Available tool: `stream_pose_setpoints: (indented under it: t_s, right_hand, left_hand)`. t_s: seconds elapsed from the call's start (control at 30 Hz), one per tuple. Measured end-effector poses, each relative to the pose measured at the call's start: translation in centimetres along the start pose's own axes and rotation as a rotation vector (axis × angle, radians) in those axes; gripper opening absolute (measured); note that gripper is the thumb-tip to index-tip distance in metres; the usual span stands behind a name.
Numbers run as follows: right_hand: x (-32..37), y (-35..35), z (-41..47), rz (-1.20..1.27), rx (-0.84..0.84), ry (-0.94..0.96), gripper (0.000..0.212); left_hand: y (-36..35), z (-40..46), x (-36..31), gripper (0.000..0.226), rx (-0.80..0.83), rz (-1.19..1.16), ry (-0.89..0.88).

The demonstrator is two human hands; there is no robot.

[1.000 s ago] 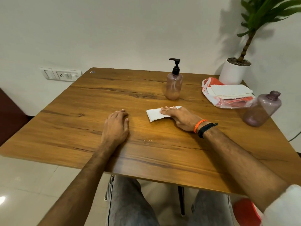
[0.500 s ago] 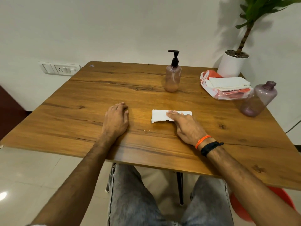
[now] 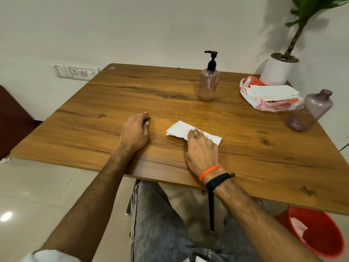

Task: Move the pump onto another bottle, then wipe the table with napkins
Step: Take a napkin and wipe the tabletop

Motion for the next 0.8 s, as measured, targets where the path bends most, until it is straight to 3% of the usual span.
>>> stream_pose_setpoints:
  t_s: [0.3, 0.47, 0.63, 0.73, 0.8]
  right_hand:
    - [2.5, -0.8, -0.4, 0.002, -0.029, 0.056, 0.056]
    - [4.0, -1.4, -1.7, 0.006, -0.053, 0.300, 0.059]
    - [3.0, -0.8, -3.2, 0.072, 0.064, 0.569, 0.058]
    - [2.3, 0.4, -3.6, 0.231, 0.064, 0.665, 0.045]
    - [1.7, 1.0, -3.3, 0.550, 0.172, 0.637, 0.034]
  left_hand:
    - [1.4, 0.0, 2.0, 0.034, 0.021, 0.012, -0.022]
    - [1.9, -0.1, 2.8, 0.035, 0.043, -0.005, -0.036]
    - [2.1, -0.2, 3.0, 0.034, 0.027, -0.026, -0.030]
    - [2.1, -0.2, 2.9, 0.034, 0.035, -0.022, -0.028]
    - [2.1, -0.3, 2.9, 0.034, 0.038, -0.024, -0.018]
Point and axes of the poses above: each hand's wrist, its own z-axis towards the middle knuckle, its own y-axis out of the back of the hand, x = y × z, the point moved 4 cm from there along z, towards the middle knuckle, and after that the axes turned 3 degrees about -z, right-handed, at the moved point
